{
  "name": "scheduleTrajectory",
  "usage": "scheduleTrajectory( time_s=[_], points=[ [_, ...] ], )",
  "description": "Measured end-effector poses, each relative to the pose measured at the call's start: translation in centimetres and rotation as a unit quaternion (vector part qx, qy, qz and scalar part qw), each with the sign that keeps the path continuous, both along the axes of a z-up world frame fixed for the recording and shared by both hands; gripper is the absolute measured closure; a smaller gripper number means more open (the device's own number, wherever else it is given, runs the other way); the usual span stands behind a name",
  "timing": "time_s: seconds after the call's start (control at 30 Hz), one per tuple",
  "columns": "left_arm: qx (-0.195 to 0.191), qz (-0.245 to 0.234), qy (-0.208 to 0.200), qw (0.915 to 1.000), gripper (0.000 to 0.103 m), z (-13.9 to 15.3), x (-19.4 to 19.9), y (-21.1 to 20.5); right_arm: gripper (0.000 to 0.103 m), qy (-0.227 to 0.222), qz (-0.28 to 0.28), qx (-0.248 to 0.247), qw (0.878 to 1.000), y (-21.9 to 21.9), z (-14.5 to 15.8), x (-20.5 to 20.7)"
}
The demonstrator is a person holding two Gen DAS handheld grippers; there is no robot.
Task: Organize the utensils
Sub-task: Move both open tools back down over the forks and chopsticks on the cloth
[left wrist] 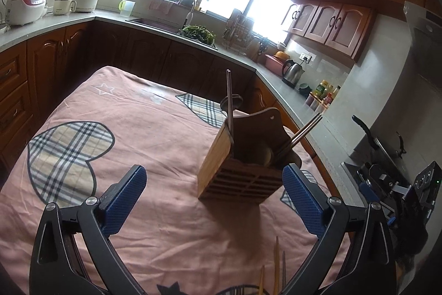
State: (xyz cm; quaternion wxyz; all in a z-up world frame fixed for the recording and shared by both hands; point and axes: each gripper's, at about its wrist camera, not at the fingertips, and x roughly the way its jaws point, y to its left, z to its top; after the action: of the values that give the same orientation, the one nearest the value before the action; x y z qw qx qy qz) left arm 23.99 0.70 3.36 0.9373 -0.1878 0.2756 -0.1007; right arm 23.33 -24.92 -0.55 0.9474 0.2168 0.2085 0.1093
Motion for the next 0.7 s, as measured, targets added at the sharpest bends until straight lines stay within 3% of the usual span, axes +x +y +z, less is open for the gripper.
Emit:
scheduleTrajectory(
  time_s=[0.7],
  points=[
    [0.016, -0.032, 0.058, 0.9977, 0.002, -4.8, -8.5, 0.0, 0.005, 0.074, -0.015, 0.019, 0.997, -1.6, -4.4, -9.6]
  ],
)
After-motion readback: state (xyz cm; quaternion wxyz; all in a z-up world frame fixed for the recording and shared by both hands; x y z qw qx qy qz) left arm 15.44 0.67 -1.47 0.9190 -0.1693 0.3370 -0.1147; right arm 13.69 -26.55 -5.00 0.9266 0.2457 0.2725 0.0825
